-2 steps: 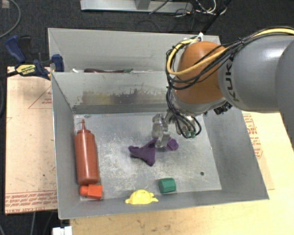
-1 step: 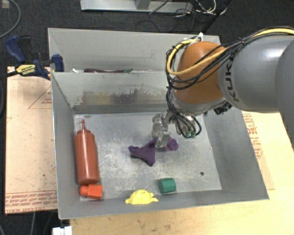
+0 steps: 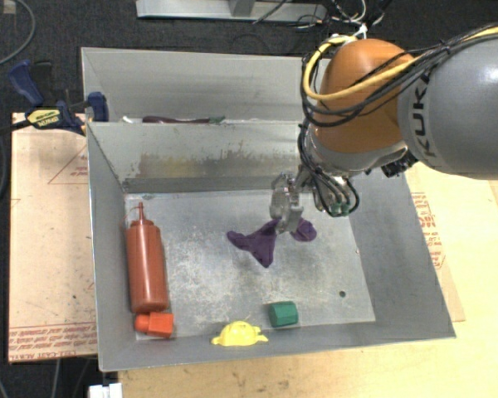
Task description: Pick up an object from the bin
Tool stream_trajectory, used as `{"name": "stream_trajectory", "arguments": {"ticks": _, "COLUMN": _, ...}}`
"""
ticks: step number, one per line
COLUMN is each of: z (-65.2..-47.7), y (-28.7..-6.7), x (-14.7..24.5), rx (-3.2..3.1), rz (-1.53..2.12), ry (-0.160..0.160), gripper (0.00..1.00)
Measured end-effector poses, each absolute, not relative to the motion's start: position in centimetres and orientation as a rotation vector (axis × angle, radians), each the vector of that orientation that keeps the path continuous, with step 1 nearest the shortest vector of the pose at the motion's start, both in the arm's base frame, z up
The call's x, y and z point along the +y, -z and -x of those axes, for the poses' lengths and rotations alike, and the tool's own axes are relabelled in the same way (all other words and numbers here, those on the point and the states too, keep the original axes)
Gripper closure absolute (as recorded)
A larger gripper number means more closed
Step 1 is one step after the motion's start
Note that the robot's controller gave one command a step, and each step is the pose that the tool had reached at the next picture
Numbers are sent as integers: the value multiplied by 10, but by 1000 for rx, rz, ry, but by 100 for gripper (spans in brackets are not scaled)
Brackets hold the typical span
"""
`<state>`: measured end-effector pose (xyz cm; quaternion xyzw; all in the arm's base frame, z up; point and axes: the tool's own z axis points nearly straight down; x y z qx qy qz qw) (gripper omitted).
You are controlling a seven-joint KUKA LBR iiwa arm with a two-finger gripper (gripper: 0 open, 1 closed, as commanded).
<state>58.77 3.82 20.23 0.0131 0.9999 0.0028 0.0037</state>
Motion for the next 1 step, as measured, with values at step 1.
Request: {"name": "stream_trajectory", "arguments": {"ticks": 1, "z": -588, "y": -202, "x": 38, "rx": 3134, "rz": -41, "ry": -9, "gripper": 100}}
